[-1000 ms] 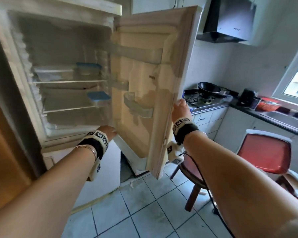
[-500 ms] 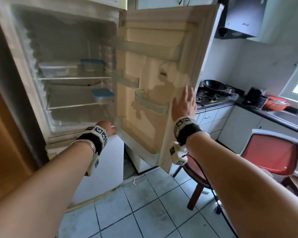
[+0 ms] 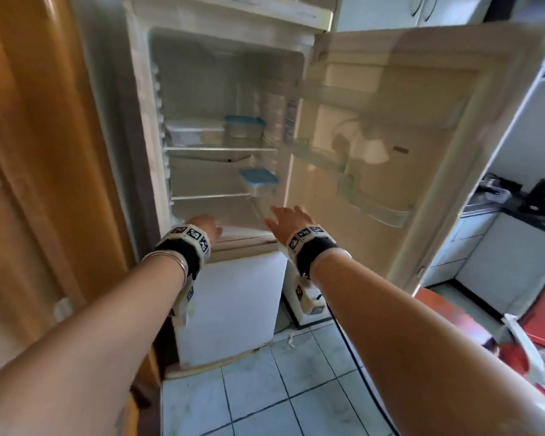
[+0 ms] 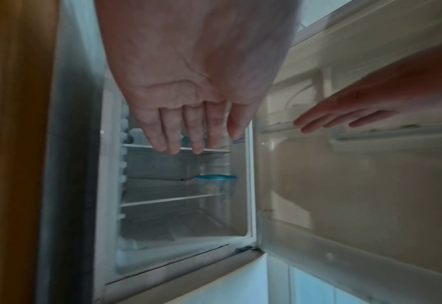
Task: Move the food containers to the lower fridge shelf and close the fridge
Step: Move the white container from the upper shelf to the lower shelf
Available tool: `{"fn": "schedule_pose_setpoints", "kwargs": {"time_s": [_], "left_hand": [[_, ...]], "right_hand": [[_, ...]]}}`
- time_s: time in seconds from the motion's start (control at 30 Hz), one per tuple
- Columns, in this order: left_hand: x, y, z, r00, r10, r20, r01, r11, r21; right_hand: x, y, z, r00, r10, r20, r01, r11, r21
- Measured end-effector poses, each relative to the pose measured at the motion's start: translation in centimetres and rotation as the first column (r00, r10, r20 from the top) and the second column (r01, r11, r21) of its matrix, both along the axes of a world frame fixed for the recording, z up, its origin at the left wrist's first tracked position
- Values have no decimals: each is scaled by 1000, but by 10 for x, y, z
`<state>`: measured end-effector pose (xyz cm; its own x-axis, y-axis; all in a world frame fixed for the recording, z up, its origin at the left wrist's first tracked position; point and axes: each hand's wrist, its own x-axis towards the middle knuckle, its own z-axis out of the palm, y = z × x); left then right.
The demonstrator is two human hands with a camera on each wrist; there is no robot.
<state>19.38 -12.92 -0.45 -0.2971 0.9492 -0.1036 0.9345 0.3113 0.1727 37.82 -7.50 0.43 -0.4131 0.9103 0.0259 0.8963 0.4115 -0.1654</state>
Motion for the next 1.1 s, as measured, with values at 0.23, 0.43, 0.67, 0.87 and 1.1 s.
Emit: {"fn": "schedule_pose_setpoints", "kwargs": {"time_s": [0.23, 0.43, 0.67, 0.87, 1.1], "left_hand": [[-68, 15, -9, 994, 100, 32, -101, 994, 29], [-98, 65, -13, 984, 175, 39, -176, 983, 47], [-108, 158, 10, 971, 233, 55, -236, 970, 52], [-130, 233, 46, 959, 281, 33, -283, 953, 111], [-174, 298, 83, 946, 321, 40, -320, 912, 257]], "right_hand": [[-70, 36, -17, 981, 86, 173, -73, 994, -82], [-119, 100, -23, 968, 163, 188, -151, 985, -77], [-160, 196, -10, 951, 279, 135, -271, 960, -75], [-203, 264, 35, 936, 349, 48, -350, 937, 11], [-243, 338, 61, 947, 319, -32, -317, 947, 49]]}}
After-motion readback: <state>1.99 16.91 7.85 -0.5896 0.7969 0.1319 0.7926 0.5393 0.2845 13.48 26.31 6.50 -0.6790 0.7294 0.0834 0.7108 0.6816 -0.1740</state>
